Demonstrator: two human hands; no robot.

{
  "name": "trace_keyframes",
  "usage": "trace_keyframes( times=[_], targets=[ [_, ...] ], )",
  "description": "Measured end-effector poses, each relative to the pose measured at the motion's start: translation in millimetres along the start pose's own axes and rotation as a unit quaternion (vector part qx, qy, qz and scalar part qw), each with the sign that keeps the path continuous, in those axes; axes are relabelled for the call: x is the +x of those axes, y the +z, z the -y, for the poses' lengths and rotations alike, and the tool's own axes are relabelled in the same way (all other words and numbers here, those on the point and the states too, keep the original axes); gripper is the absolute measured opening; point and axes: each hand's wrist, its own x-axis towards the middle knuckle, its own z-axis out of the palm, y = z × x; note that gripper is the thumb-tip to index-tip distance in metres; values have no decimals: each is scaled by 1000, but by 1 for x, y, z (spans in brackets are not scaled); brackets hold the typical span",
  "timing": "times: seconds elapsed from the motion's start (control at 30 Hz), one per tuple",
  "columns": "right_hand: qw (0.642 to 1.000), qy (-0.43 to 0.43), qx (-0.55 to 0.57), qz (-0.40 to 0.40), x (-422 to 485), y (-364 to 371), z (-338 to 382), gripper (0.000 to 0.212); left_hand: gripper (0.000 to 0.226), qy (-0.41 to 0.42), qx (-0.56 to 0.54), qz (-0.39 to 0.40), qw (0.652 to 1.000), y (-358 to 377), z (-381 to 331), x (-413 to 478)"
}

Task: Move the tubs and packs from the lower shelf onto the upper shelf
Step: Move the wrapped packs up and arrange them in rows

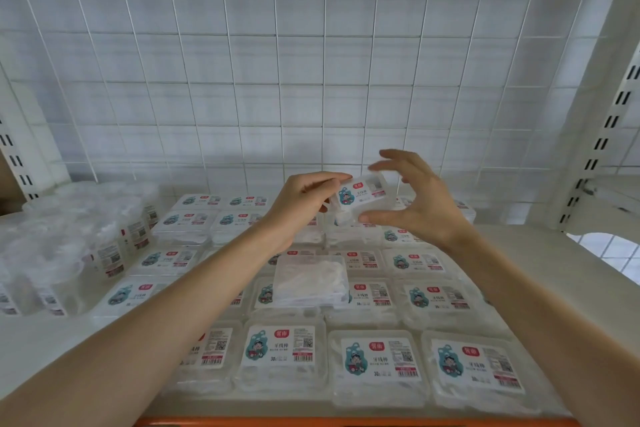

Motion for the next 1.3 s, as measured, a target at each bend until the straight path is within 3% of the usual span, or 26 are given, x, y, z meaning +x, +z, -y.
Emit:
trace_keyframes(
  times=[0.13, 0.33, 0.4, 0.63, 0.83, 1.3],
  targets=[
    [998, -7, -64, 29, -2, 0, 0, 58, 24, 10, 28, 3, 1000, 0, 2, 0],
    [995, 44, -84, 14, 2, -4, -3, 61, 40, 59, 205, 18, 977, 0, 9, -4],
    [995, 62, -75, 2, 6, -9, -3, 58, 44, 53, 220, 26, 974, -1, 12, -4],
    [990, 119, -76, 26, 11, -32, -8, 62, 30, 85, 317, 98, 940, -3, 14, -5],
    [982, 129, -118, 64, -11, -46, -21, 55, 22, 102, 327, 123, 932, -2, 11, -5],
    [974, 124, -152, 114, -32, -40, -41, 54, 31, 96, 339, 131, 927, -2, 14, -6]
  ],
)
